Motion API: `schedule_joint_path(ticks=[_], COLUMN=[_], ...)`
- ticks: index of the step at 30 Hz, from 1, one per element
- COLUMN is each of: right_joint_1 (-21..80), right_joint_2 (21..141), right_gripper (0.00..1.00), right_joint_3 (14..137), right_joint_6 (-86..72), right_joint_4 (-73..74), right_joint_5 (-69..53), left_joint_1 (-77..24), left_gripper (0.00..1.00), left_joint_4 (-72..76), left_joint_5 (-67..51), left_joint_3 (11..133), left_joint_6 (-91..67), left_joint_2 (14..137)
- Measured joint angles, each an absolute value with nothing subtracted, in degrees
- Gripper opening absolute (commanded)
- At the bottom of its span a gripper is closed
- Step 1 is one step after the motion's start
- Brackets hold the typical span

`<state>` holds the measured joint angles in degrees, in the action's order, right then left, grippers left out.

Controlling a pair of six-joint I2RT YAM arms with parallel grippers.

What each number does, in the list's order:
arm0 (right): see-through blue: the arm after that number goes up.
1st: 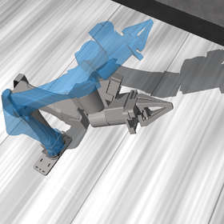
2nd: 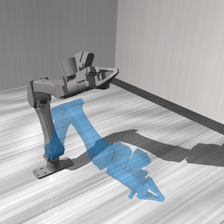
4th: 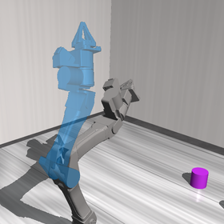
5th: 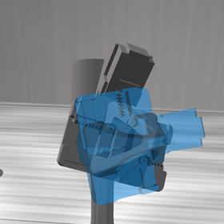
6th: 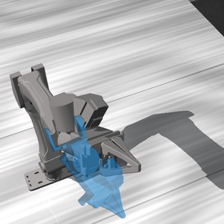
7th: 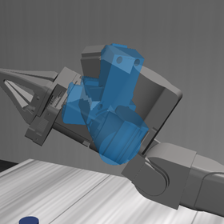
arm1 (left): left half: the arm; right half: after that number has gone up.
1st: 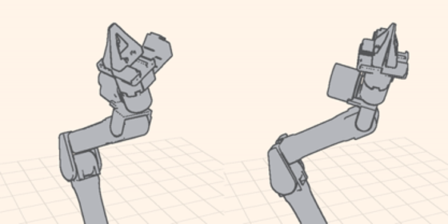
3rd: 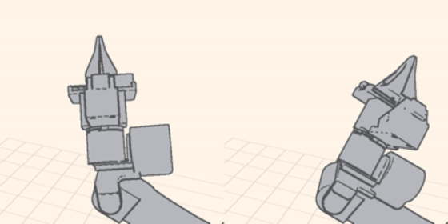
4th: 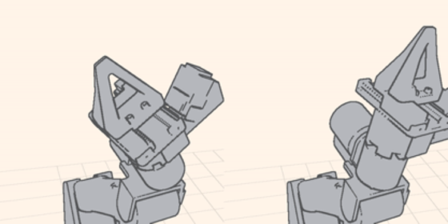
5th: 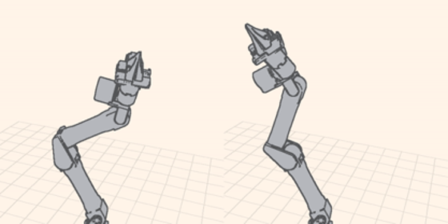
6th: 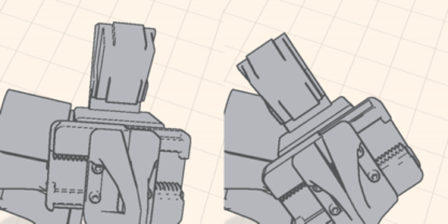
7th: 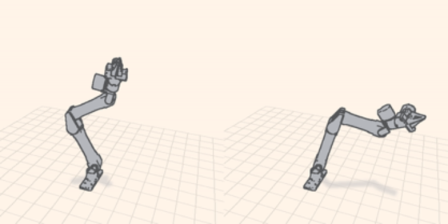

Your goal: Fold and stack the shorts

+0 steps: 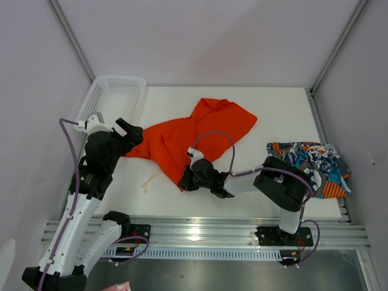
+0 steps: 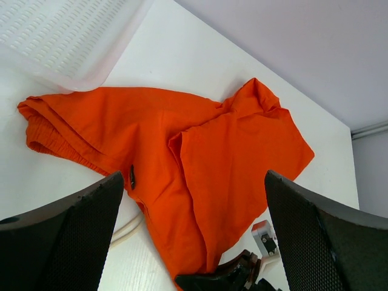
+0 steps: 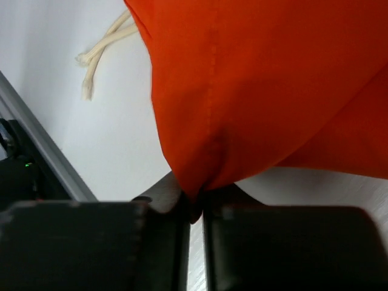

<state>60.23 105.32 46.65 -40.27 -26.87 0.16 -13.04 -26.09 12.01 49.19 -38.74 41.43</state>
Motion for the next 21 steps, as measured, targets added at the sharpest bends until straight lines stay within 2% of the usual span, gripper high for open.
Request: schedule_joint_path(ticks=[1, 5, 11, 15, 21], right_joint_1=[60.27, 60.25, 56.64, 43.77, 22.09], right_joint_2=[105.65, 103.37, 84.36, 76.49, 77.54], right_gripper=[0.00, 0.00, 0.00, 0.00, 0.00], right_joint_3=[46.63, 46.00, 47.48, 54.17, 58.50], right_joint_6=[-41.17, -43.11, -45.43, -47.53, -51.77], right_joint_4=[-26.83, -25.89, -13.58, -10.74, -10.79], right_joint_5=[-0.51, -3.16, -10.02, -17.85, -27.05], left_joint_1=[-13.04, -13.04, -12.99, -12.97, -12.97], left_gripper=[0.99, 0.99, 0.99, 0.99, 0.99], left_joint_4=[-26.37, -27.53, -27.66, -25.96, -21.15], left_joint_5=[12.19, 12.91, 13.37, 13.15, 11.33], left_joint_3=[49.19, 49.19, 49.19, 47.68, 40.16], left_joint_6=[-38.54, -38.26, -37.52, -37.54, -37.50], left_joint_2=[41.12, 40.91, 41.58, 42.17, 42.85])
